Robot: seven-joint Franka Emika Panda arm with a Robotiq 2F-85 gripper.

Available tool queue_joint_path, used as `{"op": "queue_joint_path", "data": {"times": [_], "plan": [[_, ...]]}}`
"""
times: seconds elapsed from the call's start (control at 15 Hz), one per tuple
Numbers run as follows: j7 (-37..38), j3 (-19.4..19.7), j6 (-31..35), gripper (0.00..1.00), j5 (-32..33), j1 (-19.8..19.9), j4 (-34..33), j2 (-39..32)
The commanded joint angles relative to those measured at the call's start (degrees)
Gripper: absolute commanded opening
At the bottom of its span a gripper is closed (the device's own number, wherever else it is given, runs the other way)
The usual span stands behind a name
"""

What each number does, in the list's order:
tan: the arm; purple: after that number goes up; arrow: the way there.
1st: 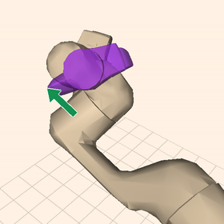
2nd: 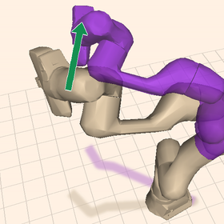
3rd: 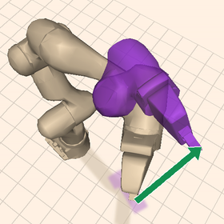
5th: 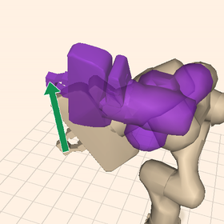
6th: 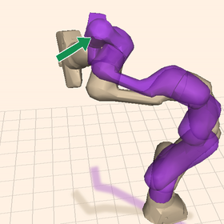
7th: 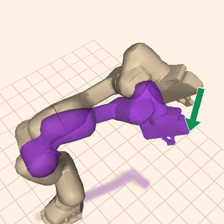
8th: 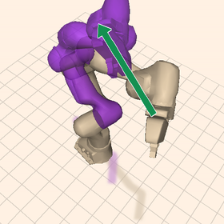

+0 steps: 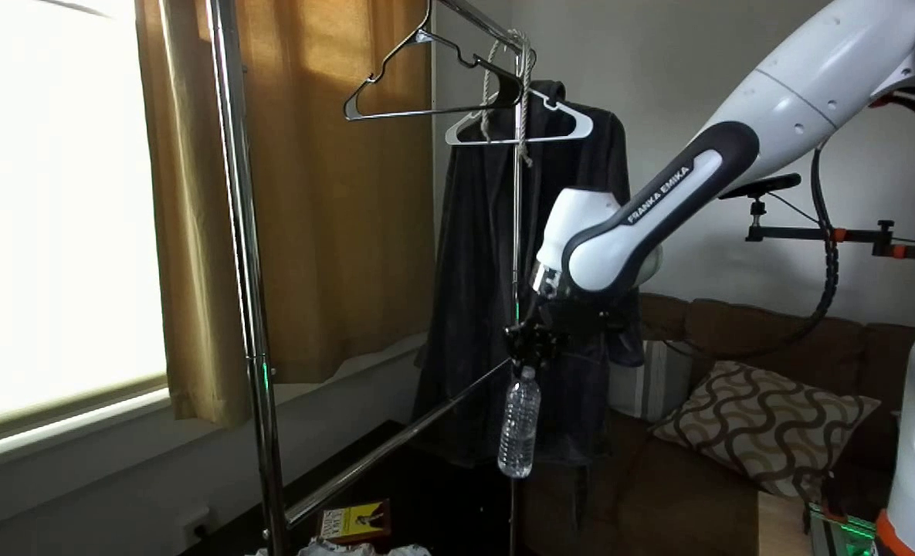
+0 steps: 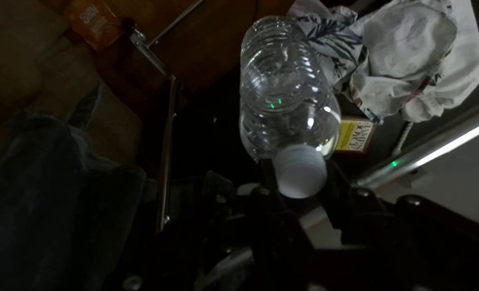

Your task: Remove the water bottle from the pocket of the robe and put it on top of the black cabinet.

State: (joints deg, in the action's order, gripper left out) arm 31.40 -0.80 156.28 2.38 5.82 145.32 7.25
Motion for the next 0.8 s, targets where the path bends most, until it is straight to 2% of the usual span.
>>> {"op": "queue_joint_path", "data": {"times": [0.0, 0.27, 0.33, 0.4, 0.53, 0.73], "plan": [[5.65, -1.27, 5.38, 0.08, 1.17, -0.28, 5.71, -4.94], [10.41, 0.28, 7.21, 0.08, 2.44, -2.95, 4.13, -15.15], [9.36, 0.62, 5.89, 0.08, -0.18, -3.73, 2.3, -17.05], [7.38, 1.45, 5.86, 0.32, 0.14, -4.04, 5.46, -12.77], [7.46, 2.05, 5.89, 0.32, -0.68, -5.12, 3.52, -16.2], [7.55, 2.31, 5.9, 0.32, -0.91, -5.38, 2.07, -17.62]]}}
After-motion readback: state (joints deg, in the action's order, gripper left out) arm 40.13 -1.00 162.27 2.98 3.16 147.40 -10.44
